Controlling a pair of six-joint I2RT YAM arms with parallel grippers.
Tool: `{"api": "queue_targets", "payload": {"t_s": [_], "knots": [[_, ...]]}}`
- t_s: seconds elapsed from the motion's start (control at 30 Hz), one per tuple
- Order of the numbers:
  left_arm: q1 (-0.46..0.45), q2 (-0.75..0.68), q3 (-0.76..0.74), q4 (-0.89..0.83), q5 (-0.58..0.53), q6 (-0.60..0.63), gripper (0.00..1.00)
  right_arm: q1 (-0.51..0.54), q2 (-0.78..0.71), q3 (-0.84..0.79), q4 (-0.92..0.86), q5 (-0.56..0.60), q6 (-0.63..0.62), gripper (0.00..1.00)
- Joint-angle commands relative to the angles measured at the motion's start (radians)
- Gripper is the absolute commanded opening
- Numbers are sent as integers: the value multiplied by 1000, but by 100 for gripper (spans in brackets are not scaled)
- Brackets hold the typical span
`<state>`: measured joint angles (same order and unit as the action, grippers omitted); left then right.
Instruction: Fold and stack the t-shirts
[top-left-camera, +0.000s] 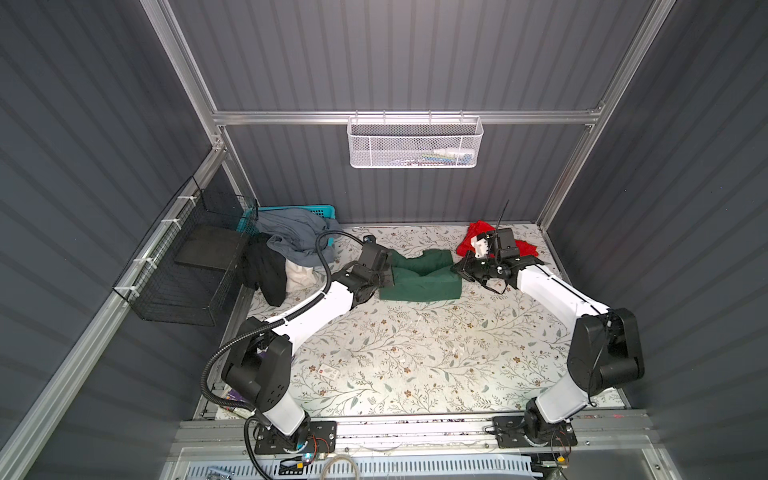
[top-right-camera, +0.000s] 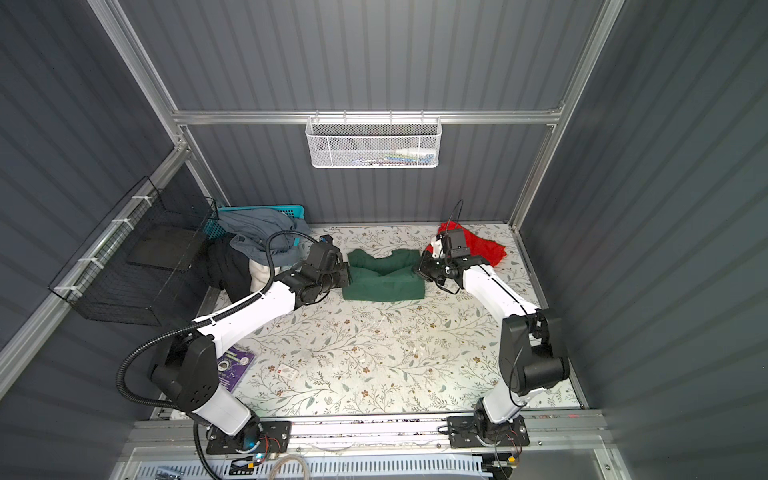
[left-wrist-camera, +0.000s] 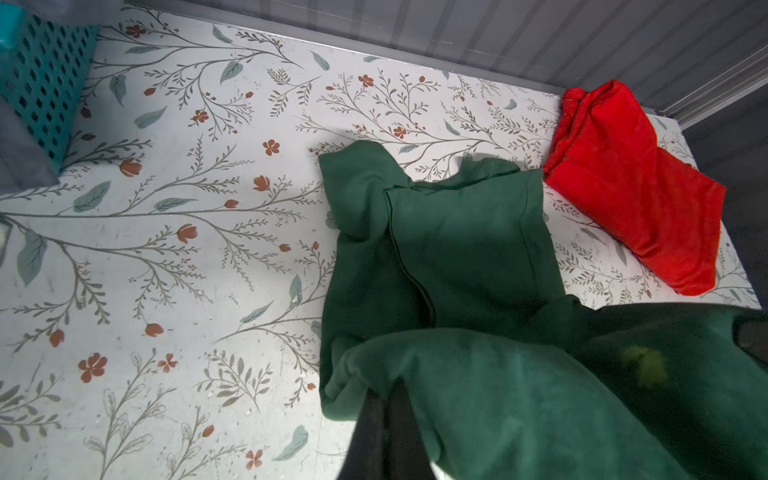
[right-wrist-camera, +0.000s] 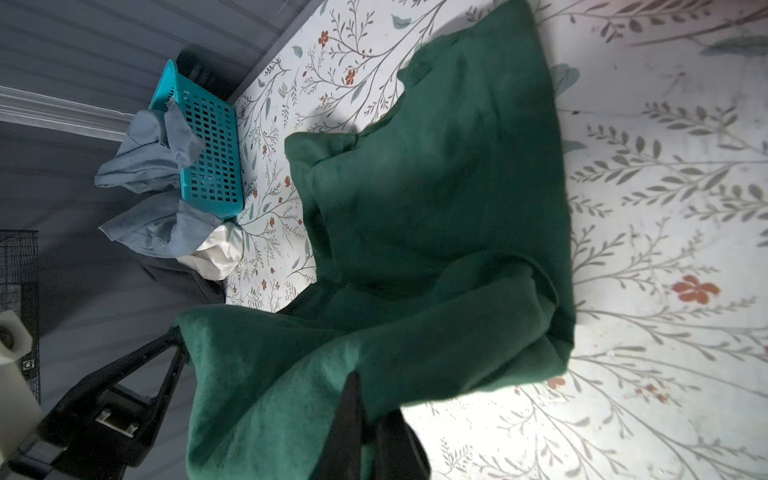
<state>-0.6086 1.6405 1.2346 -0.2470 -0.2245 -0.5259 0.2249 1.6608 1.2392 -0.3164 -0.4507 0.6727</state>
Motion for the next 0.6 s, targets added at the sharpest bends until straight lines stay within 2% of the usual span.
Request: {"api": "queue_targets", "payload": {"t_s": [0.0, 0.37, 0.57], "knots": [[11, 27, 40, -1, -2, 33, 0, -12, 33, 47, 10, -16, -9, 0], [52, 141, 137, -4, 6, 70, 0, -40, 114, 112, 41, -14, 5, 0], [71, 234, 241, -35, 20, 73, 0, -61, 190, 163, 51, -17, 11, 0]]}}
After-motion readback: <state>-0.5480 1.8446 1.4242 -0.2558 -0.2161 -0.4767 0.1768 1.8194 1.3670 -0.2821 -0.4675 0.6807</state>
